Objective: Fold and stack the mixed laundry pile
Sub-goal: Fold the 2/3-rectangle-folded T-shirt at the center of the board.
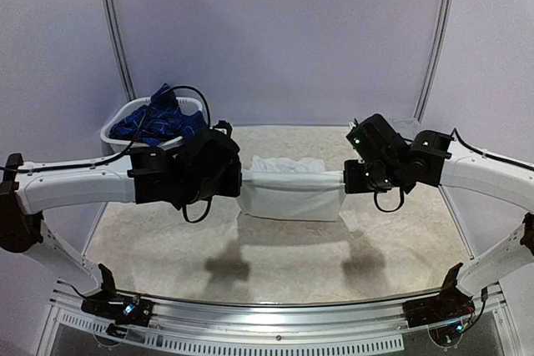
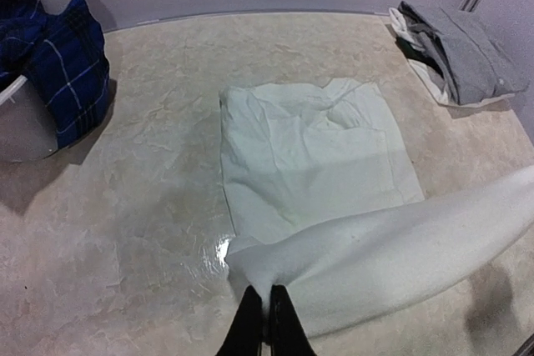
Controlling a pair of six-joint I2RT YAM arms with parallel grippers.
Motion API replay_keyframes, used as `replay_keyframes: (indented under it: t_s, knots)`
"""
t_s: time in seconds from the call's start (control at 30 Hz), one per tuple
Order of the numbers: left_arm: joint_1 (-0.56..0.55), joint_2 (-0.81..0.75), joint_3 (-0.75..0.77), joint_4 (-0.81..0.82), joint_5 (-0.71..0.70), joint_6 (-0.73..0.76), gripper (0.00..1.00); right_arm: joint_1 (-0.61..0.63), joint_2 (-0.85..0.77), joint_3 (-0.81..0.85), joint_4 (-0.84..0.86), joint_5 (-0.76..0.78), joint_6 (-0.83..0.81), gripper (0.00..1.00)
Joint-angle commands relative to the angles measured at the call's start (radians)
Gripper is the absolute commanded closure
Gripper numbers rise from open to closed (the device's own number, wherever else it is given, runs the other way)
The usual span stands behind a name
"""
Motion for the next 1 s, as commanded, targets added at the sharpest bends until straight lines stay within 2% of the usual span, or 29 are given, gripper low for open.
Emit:
replay_keyframes:
  t_s: [0.0, 0.53, 0.97]
  knots:
    - [0.080, 0.057, 0.054, -0.014, 0.014, 0.058, 1.00, -0.076, 0.069, 0.058, -0.009, -0.020, -0.082, 1.00]
    - [0.296, 0.351, 0.315, 0.019, 0.184, 0.152, 1.00, -0.320, 0.415, 0.347, 0.013, -0.181, -0.223, 1.00]
    - [0.409, 0.607, 0.523, -0.024, 0.339, 0.173, 1.00, -0.407, 0.677, 0.552, -0.006, -0.266, -0.266, 1.00]
